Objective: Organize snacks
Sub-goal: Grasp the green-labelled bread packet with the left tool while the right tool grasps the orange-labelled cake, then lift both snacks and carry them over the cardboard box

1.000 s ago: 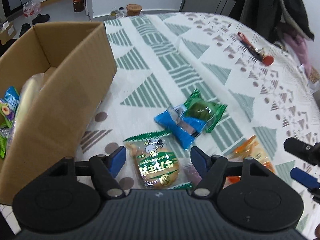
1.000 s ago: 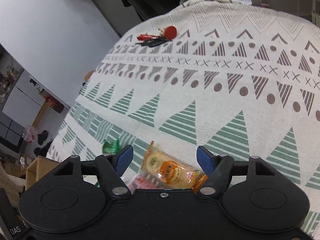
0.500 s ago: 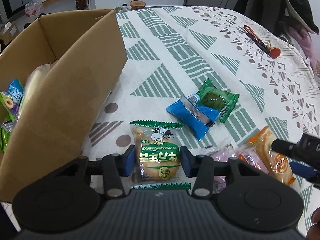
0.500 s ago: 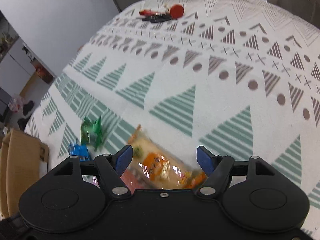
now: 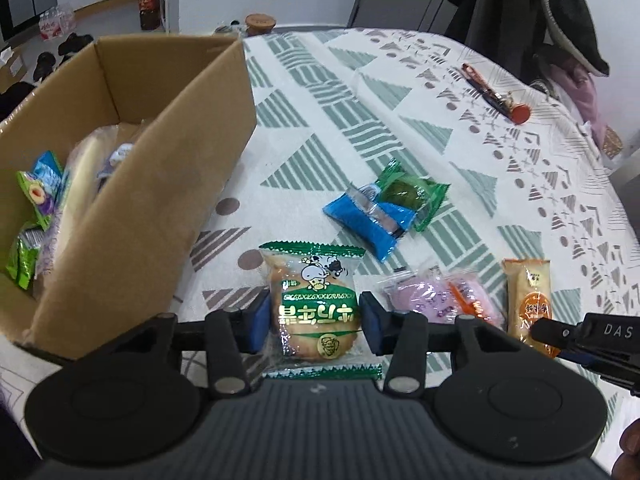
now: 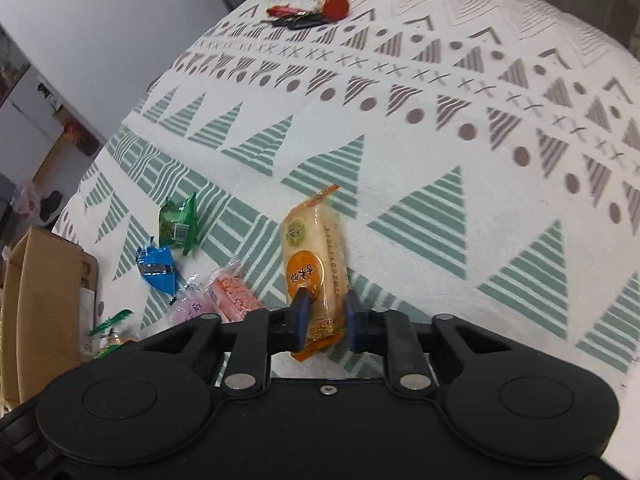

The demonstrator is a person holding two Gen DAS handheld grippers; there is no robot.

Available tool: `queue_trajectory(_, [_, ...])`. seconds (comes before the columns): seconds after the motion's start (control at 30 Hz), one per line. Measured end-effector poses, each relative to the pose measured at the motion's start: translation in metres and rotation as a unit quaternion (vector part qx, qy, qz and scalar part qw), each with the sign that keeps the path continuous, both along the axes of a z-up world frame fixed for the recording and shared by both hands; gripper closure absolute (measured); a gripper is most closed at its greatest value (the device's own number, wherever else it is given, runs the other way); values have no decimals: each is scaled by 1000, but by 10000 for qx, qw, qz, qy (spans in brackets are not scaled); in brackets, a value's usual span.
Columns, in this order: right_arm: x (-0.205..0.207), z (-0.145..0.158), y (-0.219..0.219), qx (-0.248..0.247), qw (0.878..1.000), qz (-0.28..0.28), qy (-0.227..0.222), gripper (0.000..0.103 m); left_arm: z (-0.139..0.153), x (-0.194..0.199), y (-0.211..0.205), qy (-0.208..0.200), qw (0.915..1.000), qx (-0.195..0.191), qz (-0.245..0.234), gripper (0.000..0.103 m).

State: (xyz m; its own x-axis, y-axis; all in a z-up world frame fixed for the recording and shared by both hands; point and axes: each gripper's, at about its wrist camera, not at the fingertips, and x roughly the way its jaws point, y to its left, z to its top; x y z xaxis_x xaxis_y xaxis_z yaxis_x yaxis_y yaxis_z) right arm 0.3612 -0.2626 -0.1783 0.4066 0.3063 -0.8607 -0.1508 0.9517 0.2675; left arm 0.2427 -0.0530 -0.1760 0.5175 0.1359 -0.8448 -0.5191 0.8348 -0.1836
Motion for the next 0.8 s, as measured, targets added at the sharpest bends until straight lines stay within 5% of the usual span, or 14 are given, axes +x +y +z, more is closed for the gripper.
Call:
queue_trajectory(0.5, [-26, 32, -15, 1260, 9912, -407, -80, 101, 50, -25, 9, -511, 9987, 1, -89, 57])
queue_trajectory(0.8, [-38, 42, 0, 1218, 9918, -341, -191, 102, 64, -39, 24, -686, 9976, -57, 8, 57])
